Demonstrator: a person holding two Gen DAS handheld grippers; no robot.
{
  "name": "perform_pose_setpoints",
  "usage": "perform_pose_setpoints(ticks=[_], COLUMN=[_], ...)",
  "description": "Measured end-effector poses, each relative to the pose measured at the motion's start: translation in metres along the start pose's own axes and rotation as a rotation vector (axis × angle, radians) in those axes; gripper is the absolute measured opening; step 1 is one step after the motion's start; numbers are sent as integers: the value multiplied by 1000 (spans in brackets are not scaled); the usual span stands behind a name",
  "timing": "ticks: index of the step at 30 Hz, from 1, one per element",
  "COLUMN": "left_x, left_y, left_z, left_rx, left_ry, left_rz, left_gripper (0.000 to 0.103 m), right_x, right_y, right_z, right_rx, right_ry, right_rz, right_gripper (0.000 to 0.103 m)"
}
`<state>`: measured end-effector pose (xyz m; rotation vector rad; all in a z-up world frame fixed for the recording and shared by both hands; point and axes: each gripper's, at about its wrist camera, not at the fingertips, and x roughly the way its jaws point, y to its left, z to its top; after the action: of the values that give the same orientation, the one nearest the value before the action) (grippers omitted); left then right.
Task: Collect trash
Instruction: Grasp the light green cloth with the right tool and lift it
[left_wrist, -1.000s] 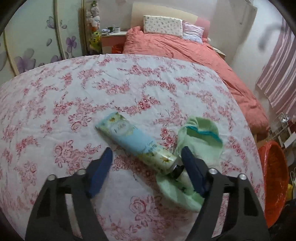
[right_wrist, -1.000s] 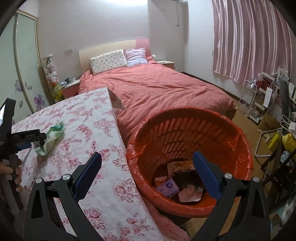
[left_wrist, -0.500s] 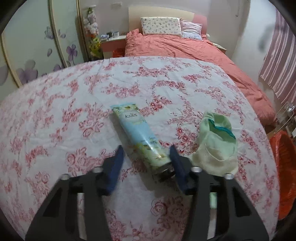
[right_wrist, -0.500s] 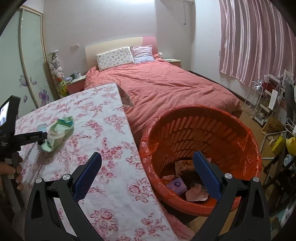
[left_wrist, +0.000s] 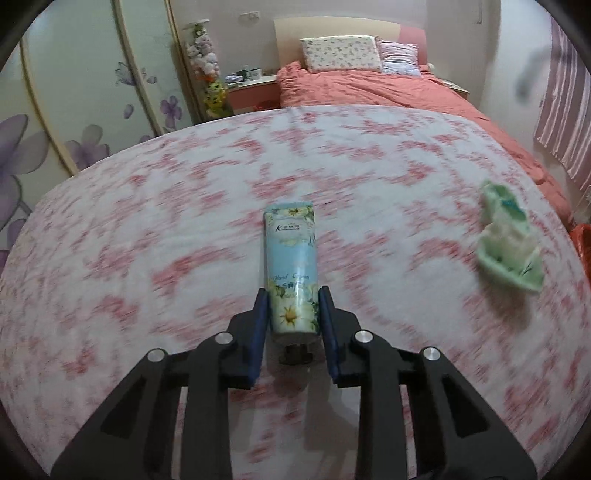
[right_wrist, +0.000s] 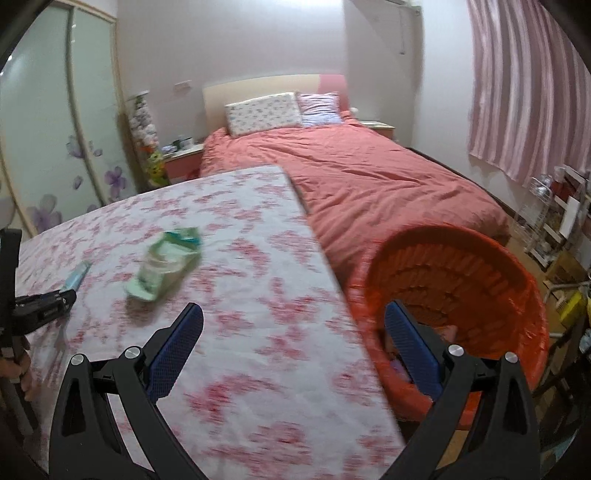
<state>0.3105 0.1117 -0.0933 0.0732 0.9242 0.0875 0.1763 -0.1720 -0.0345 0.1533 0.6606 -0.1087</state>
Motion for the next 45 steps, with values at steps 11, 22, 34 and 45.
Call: perform_pose_setpoints(ticks=[11, 22, 34, 45], left_x=[2, 2, 2, 2], left_y=[31, 40, 41, 45], left_z=[-6, -8, -8, -8], left_rx=[-47, -87, -97, -113], left_ry=[-20, -23, -25, -27], left_rz=[-32, -124, -140, -156], left_gripper=[32, 41, 43, 43], right_x=[62, 112, 95, 96], right_y=[84, 122, 111, 113], right_z=[32, 23, 12, 12], right_rx=[-12, -97, -107, -119], right_ry=[103, 231, 225, 224], right_rz=[160, 58, 116, 98], right_gripper=[93, 55, 23, 23])
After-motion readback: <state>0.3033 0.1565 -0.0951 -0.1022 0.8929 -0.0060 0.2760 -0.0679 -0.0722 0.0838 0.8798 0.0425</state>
